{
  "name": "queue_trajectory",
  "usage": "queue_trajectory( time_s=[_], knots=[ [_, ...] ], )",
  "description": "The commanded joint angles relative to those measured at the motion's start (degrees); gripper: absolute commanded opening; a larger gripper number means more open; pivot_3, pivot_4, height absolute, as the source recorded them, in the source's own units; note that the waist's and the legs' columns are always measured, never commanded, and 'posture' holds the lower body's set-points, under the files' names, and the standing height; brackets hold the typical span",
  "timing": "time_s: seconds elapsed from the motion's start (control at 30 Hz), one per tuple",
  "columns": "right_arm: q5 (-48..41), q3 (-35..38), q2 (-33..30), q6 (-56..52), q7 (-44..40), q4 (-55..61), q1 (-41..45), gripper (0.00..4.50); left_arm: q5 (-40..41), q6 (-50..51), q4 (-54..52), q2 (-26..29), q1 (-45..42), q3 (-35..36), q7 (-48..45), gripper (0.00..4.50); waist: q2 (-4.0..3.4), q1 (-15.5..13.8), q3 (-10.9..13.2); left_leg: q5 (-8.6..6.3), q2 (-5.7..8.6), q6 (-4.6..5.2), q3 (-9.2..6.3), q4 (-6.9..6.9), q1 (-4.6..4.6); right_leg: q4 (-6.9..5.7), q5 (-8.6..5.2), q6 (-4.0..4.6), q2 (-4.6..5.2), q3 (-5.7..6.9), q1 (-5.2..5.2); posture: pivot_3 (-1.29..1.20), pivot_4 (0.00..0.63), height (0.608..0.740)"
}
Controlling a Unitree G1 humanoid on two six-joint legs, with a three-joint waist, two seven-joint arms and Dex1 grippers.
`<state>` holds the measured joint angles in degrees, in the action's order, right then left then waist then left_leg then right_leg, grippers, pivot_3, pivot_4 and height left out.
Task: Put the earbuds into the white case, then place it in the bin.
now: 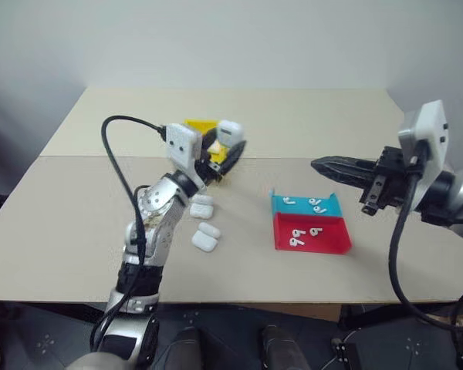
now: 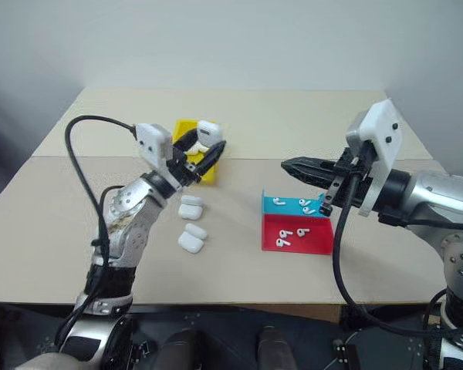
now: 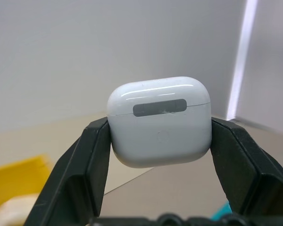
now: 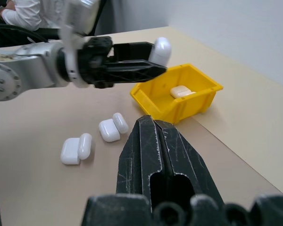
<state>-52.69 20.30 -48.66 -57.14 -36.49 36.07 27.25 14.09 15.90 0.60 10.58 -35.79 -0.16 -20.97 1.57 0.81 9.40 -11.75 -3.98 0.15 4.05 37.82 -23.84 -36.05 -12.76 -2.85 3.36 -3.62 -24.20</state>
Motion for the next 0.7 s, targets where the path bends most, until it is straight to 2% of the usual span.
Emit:
queue_trajectory(
  time_s=[0.03,0.13,0.33,0.4,0.5,0.6,0.7],
  knots=[
    [-1.6,-0.1,1.4,0.1,4.6,2.7,0.2,0.04,-8.5,-1.8,9.7,-0.5,-5.8,-0.3,10.1,3.09,0.00,0.0,0.0,0.00,0.01,0.00,-0.01,0.00,0.00,0.02,0.00,0.00,0.00,0.00,-0.01,0.00,0.150,0.740],
    [-2.1,-1.1,2.0,0.2,6.7,3.2,0.2,0.04,-11.0,-3.4,17.6,-1.5,-10.0,0.6,14.5,3.09,0.00,-0.1,0.0,0.00,0.04,0.00,-0.03,-0.02,-0.15,0.09,0.06,0.06,0.02,0.01,-0.08,0.00,0.150,0.740],
    [-3.3,-2.2,2.2,1.1,8.9,3.7,0.1,0.04,-13.8,-9.6,39.8,-1.9,-21.2,0.2,16.2,3.09,0.00,-0.2,0.0,0.00,0.07,0.00,-0.14,-0.03,-0.42,0.25,0.23,0.29,0.05,0.17,-0.20,0.00,0.150,0.740],
    [-3.7,-2.1,2.0,1.3,9.2,4.1,-0.3,0.00,-14.6,-10.3,44.4,-1.8,-23.8,-0.1,16.3,3.64,0.00,-0.2,0.0,0.00,0.08,0.00,-0.16,-0.04,-0.44,0.27,0.23,0.29,0.06,0.19,-0.20,0.00,0.150,0.740],
    [-4.4,-1.7,2.0,1.6,9.6,5.0,-1.0,0.00,-14.4,-11.9,46.7,-1.5,-25.4,0.6,15.4,4.48,0.00,-0.1,0.0,0.00,0.08,0.00,-0.18,-0.06,-0.44,0.27,0.23,0.29,0.06,0.22,-0.20,0.00,0.150,0.740],
    [-4.9,-1.5,2.0,2.0,9.9,5.6,-1.7,0.00,-13.2,-12.7,44.7,-1.1,-24.5,1.2,12.8,4.48,0.00,-0.1,0.0,0.00,0.07,0.00,-0.18,-0.08,-0.43,0.25,0.23,0.29,0.06,0.21,-0.20,0.00,0.150,0.740],
    [-5.1,-1.7,2.0,2.8,9.7,5.9,-2.3,0.00,-8.9,-10.9,37.9,0.3,-21.5,1.9,3.2,4.48,-0.01,0.0,0.0,0.00,0.07,0.00,-0.19,-0.08,-0.42,0.22,0.23,0.30,0.06,0.22,-0.20,0.00,0.150,0.740]
  ],
)
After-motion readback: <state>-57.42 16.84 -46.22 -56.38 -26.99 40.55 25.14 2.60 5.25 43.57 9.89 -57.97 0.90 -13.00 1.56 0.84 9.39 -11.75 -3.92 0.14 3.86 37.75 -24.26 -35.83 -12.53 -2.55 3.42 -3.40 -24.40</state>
